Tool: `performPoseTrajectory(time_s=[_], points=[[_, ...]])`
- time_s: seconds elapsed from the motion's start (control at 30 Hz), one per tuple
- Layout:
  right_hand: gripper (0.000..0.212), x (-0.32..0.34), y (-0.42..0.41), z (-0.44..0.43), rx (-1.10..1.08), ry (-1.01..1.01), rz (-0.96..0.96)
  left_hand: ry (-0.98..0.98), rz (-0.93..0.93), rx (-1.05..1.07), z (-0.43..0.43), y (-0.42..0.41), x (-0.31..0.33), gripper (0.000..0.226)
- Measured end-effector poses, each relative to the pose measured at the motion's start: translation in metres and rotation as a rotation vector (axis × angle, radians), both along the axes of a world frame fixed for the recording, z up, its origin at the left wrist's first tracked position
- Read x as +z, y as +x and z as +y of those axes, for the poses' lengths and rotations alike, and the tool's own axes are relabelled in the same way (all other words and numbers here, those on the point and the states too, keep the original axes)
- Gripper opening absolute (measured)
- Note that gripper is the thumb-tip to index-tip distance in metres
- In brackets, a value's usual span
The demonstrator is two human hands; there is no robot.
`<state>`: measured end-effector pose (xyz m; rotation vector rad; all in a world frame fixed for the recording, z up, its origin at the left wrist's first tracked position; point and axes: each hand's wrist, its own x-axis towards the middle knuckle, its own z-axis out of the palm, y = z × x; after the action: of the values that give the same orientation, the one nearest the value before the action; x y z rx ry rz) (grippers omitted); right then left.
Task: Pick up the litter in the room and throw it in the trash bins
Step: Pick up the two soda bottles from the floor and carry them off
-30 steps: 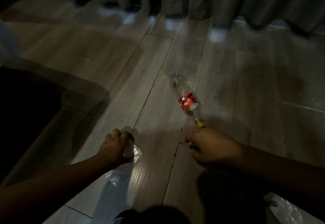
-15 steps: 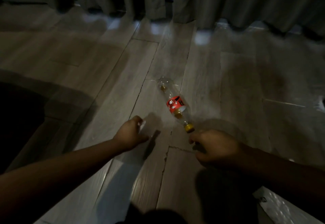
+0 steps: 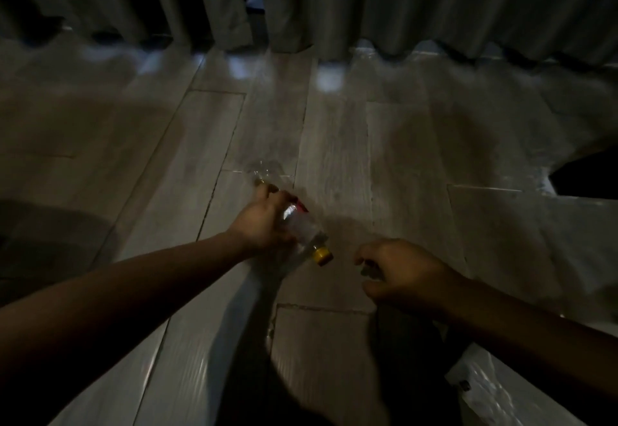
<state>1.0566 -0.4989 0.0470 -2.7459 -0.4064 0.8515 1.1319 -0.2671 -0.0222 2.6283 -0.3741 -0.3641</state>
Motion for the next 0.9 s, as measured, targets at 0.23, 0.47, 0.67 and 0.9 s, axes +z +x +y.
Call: performPoseTrajectory(time_s=[0.23, 0.47, 0.67, 0.9], points=[[0.044, -0.012, 0.000, -0.018, -0.071, -0.048, 0.049, 0.243, -0.033, -0.182, -0.017, 0.024, -0.009, 0.089], [0.040, -0.024, -0.005, -0.034, -0.118, -0.039, 0.053, 0.559, -0.270, -0.261, -0.036, 0.018, -0.021, 0.080], [0.037, -0.029, -0.021, -0.053, -0.144, -0.043, 0.067, 0.113, 0.116, -0.028, -0.050, -0.013, -0.029, 0.070], [0.031, -0.021, -0.053, -0.102, -0.360, -0.015, -0.044, -0.047, 0.171, -0.093, -0.099, -0.041, 0.007, 0.076]])
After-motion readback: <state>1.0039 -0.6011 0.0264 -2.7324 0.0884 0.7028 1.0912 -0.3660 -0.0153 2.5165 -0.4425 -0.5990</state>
